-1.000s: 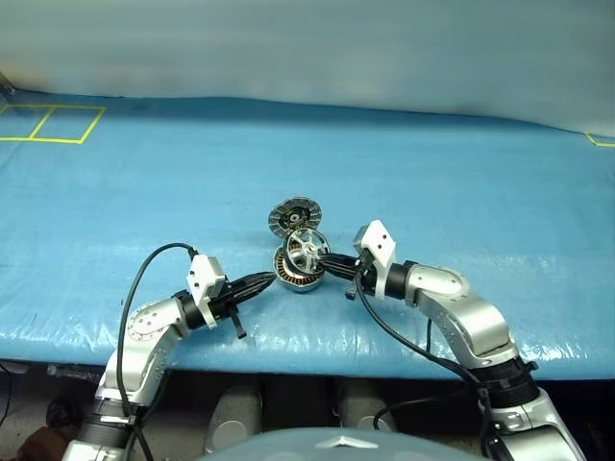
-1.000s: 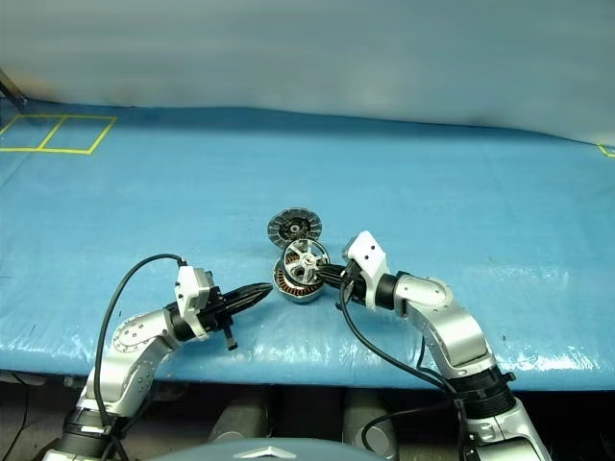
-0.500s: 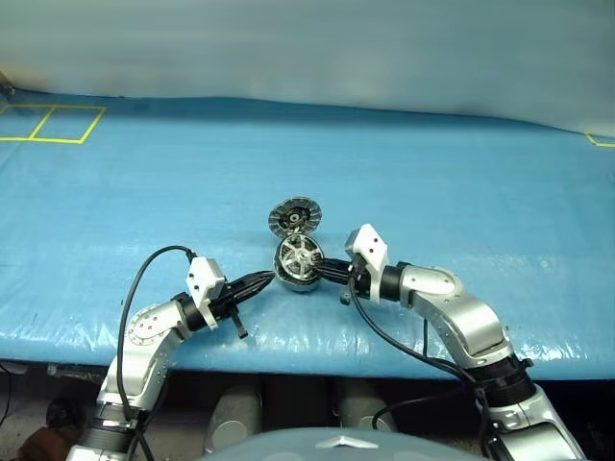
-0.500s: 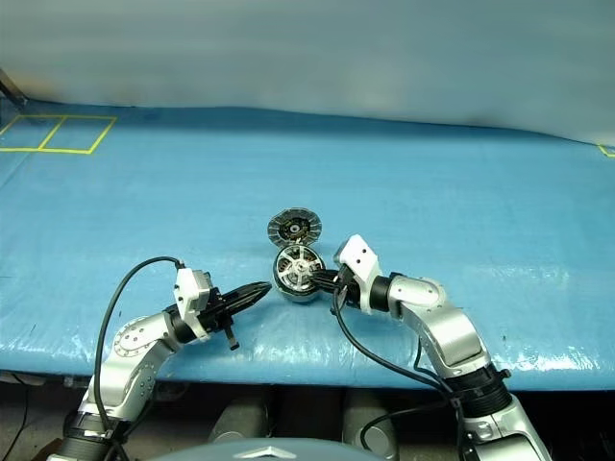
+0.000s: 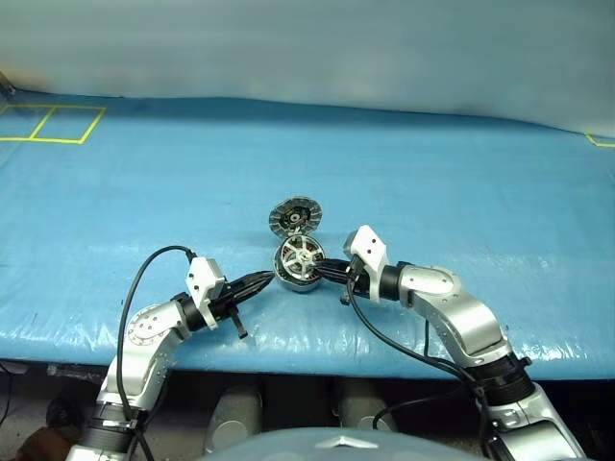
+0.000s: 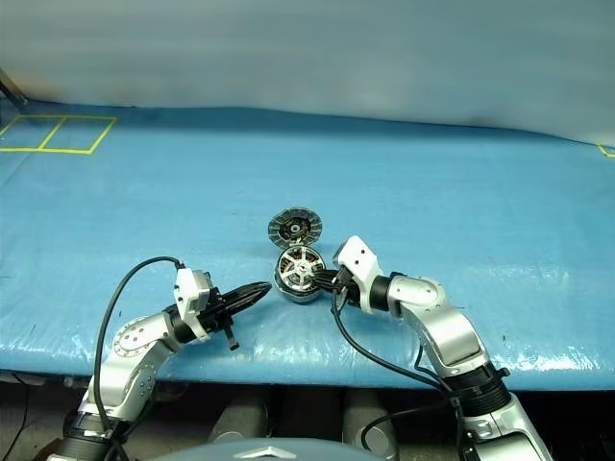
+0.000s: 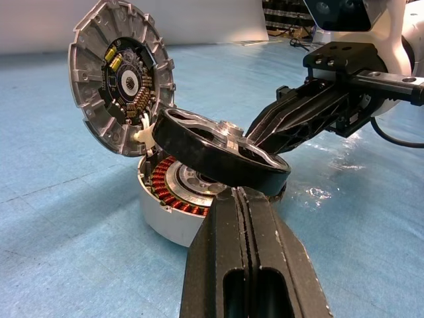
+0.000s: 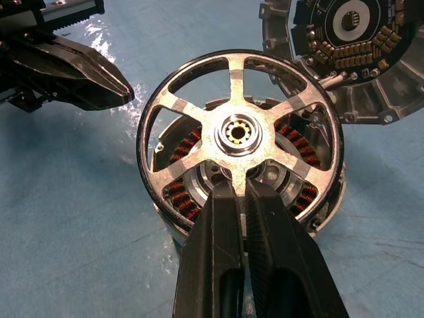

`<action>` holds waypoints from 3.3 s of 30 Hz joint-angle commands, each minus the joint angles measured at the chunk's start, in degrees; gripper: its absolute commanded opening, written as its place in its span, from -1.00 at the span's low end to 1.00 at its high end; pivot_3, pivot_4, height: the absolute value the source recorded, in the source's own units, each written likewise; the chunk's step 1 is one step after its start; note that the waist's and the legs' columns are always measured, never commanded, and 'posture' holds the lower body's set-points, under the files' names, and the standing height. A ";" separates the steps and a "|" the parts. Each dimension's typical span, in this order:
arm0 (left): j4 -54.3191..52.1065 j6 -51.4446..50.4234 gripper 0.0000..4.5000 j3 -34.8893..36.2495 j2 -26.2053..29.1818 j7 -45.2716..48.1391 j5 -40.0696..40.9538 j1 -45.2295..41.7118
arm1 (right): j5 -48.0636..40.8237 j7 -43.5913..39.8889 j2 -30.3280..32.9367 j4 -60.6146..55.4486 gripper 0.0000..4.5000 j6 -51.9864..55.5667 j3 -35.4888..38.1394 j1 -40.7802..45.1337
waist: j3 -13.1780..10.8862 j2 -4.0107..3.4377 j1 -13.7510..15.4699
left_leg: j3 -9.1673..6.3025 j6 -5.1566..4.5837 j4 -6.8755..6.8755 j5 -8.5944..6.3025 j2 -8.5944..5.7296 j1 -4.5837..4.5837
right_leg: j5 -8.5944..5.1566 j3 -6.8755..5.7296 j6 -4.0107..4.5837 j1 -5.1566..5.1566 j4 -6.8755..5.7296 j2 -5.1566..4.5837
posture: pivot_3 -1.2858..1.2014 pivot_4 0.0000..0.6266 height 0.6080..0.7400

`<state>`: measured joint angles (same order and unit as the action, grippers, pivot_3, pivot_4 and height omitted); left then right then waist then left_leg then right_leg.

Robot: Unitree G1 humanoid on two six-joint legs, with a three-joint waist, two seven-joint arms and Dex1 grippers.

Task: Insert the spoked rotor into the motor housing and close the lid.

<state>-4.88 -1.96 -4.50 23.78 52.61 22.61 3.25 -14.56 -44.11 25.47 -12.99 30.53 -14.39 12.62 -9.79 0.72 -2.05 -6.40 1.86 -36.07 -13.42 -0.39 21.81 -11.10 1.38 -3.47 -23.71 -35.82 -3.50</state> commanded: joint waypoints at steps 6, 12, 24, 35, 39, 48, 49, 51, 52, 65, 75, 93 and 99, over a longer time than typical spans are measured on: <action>-0.67 1.05 -1.00 0.50 0.04 0.16 -0.17 0.02 | 0.71 -0.50 1.34 -1.92 -0.98 -0.66 -0.08 1.24 | 0.00 0.00 0.13 | -0.01 0.00 -0.01 0.00 -0.01 0.00 | 0.01 0.00 -0.02 0.02 0.00 0.00 | 0.03 -0.52 1.00; -0.70 1.19 -1.00 0.56 0.00 0.01 -0.24 0.35 | -0.19 -1.09 1.21 -1.92 -0.98 0.41 -0.18 1.21 | 0.00 0.00 0.13 | -0.01 0.00 -0.02 0.00 -0.01 0.00 | 0.01 0.00 -0.01 0.02 0.00 0.00 | 0.03 -0.52 1.00; -0.42 1.48 -1.00 0.70 0.07 0.34 -0.11 0.24 | -4.51 -0.48 -1.14 -4.74 -0.08 -0.71 3.82 0.87 | 0.00 0.00 0.05 | -0.01 0.00 -0.03 0.00 -0.01 -0.01 | 0.01 0.00 -0.02 0.02 -0.01 0.00 | 0.03 -0.52 1.00; 1.14 4.49 -1.00 1.00 -0.22 -0.49 -1.77 -0.68 | 0.47 14.10 -5.05 0.49 -0.08 0.90 9.03 4.23 | 0.00 0.00 -0.06 | 0.00 0.01 -0.04 0.01 -0.01 -0.02 | 0.02 0.01 -0.01 0.02 -0.04 0.00 | 0.03 -0.52 1.00; 3.12 6.34 -1.00 1.30 -1.04 -1.56 -2.58 -1.07 | 3.37 21.97 -7.42 4.16 -0.08 2.68 11.71 8.29 | 0.01 -0.01 -0.01 | 0.02 0.03 -0.06 0.02 -0.01 -0.05 | 0.03 0.02 -0.01 0.03 -0.06 0.00 | 0.03 -0.52 1.00; 7.42 11.18 -1.00 1.87 -3.23 -2.46 -3.67 -1.57 | 1.66 24.25 -11.62 13.77 -0.95 1.49 14.64 17.63 | 0.01 -0.03 -0.11 | 0.02 0.02 -0.03 0.02 -0.02 -0.04 | 0.06 0.03 -0.02 0.02 -0.06 0.00 | 0.03 -0.52 1.00; 7.62 11.54 -1.00 1.95 -3.37 -2.42 -3.68 -1.58 | 1.24 23.09 -11.86 15.20 -0.98 1.23 14.28 19.06 | 0.01 -0.03 -0.19 | 0.02 0.02 -0.03 0.02 -0.01 -0.05 | 0.06 0.03 -0.02 0.04 -0.06 0.01 | 0.03 -0.52 1.00; 7.97 12.19 -1.00 2.07 -3.62 -2.37 -3.65 -1.60 | -0.13 19.94 -12.44 17.77 -0.98 0.93 13.74 21.72 | 0.02 -0.04 -0.38 | 0.03 0.01 -0.03 0.03 -0.01 -0.07 | 0.06 0.03 -0.02 0.03 -0.08 0.01 | 0.03 -0.52 1.00; 8.09 12.48 -1.00 2.15 -3.68 -2.33 -3.59 -1.53 | -1.05 18.57 -13.04 19.24 -0.98 1.12 13.78 23.34 | 0.02 -0.04 -0.41 | 0.02 0.01 -0.03 0.03 -0.01 -0.08 | 0.06 0.03 -0.02 0.04 -0.10 0.01 | 0.03 -0.52 1.00; 8.92 15.48 -1.00 3.24 -3.61 -2.78 -3.43 0.41 | -4.20 4.32 -14.68 21.39 -0.98 5.39 7.03 27.99 | 0.00 -0.08 -0.31 | -0.05 0.00 0.03 0.03 -0.02 -0.07 | 0.10 0.02 -0.06 0.04 -0.09 0.02 | 0.03 -0.52 1.00; 10.79 16.39 -1.00 4.81 -3.23 -2.26 -3.13 0.15 | -6.79 6.86 -10.80 0.75 -0.98 13.73 5.93 13.77 | 0.00 -0.09 -0.30 | -0.04 0.01 0.03 0.02 -0.01 -0.07 | 0.05 0.01 -0.01 0.01 -0.10 0.02 | 0.03 -0.52 1.00; 12.42 16.27 -1.00 4.95 -2.62 -1.49 -3.44 -1.90 | -1.92 8.21 -10.43 3.08 -0.98 4.09 -1.43 -0.03 | 0.05 -0.02 -0.18 | -0.02 0.02 -0.03 0.03 -0.01 -0.11 | 0.04 0.02 -0.02 0.07 -0.08 0.01 | 0.03 -0.52 1.00; 12.27 15.95 -1.00 4.59 -3.08 -1.77 -3.65 -2.49 | -2.63 6.01 -10.50 5.35 -0.98 -0.29 -0.77 -1.10 | 0.16 0.10 -0.14 | -0.02 0.02 -0.04 0.03 -0.01 -0.15 | 0.04 0.02 -0.02 0.13 -0.08 0.01 | 0.03 -0.52 1.00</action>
<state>8.01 13.19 -0.37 20.65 50.90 18.89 1.24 -17.44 -37.67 14.84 -9.39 31.02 -15.18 12.61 -9.62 0.82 -2.19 -6.42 1.87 -36.10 -13.40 -0.39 21.66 -11.06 1.40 -3.49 -23.58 -35.90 -3.48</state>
